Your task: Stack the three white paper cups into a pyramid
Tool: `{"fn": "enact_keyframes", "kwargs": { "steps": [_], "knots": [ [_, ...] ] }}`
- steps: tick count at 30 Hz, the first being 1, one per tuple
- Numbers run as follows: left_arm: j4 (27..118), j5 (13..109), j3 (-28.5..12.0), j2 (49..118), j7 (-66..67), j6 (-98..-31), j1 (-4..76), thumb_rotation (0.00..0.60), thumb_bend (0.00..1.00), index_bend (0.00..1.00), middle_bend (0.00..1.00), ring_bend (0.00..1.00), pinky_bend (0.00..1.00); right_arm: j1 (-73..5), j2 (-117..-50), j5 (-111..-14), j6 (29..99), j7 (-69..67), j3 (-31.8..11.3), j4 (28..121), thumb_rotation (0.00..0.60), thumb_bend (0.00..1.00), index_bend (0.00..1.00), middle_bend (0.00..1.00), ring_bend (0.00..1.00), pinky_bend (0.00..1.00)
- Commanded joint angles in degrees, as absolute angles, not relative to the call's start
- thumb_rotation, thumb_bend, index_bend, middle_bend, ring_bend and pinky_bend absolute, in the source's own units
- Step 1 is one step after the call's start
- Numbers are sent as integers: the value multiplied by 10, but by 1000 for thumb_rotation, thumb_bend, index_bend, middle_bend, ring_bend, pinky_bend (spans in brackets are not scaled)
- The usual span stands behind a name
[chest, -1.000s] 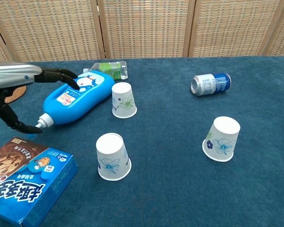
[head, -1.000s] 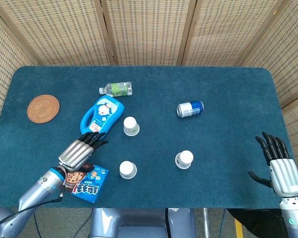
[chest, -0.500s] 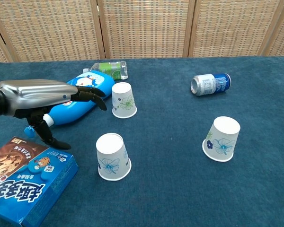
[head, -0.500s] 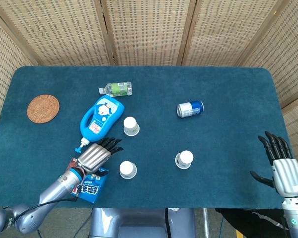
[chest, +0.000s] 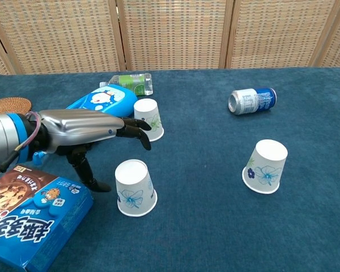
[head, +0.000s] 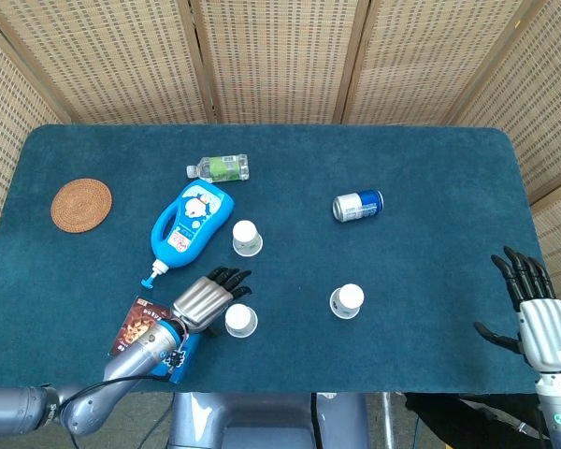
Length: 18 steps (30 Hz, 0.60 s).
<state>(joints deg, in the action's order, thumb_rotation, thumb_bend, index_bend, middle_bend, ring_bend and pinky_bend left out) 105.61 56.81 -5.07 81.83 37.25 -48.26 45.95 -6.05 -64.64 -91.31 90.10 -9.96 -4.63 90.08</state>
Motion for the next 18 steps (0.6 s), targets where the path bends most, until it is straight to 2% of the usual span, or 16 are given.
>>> {"fn": "enact_keyframes", "kwargs": {
  "steps": [1, 5, 9, 13, 18],
  "knots": [
    [1049, 543, -44, 836, 393, -491, 475, 600, 263, 197, 0, 0, 64, -60, -645, -917, 903, -102, -45, 901, 600, 151, 67, 0, 0, 73],
    [1042, 524, -40, 853, 405, -502, 486, 600, 268, 247, 0, 0, 65, -60, -645, -922, 907, -105, -45, 901, 600, 152, 67, 0, 0, 74],
    [1035, 522, -38, 867, 406, -515, 490, 600, 289, 395, 0, 0, 67, -59, -645, -923, 907, -108, -44, 900, 600, 152, 67, 0, 0, 73],
    [1032, 518, -35, 875, 408, -525, 494, 600, 293, 440, 0, 0, 67, -59, -644, -923, 908, -110, -44, 900, 600, 152, 67, 0, 0, 73],
    [1024, 503, -49, 877, 403, -529, 508, 600, 294, 431, 0, 0, 67, -59, -643, -919, 903, -114, -44, 900, 600, 152, 67, 0, 0, 73]
  ]
}}
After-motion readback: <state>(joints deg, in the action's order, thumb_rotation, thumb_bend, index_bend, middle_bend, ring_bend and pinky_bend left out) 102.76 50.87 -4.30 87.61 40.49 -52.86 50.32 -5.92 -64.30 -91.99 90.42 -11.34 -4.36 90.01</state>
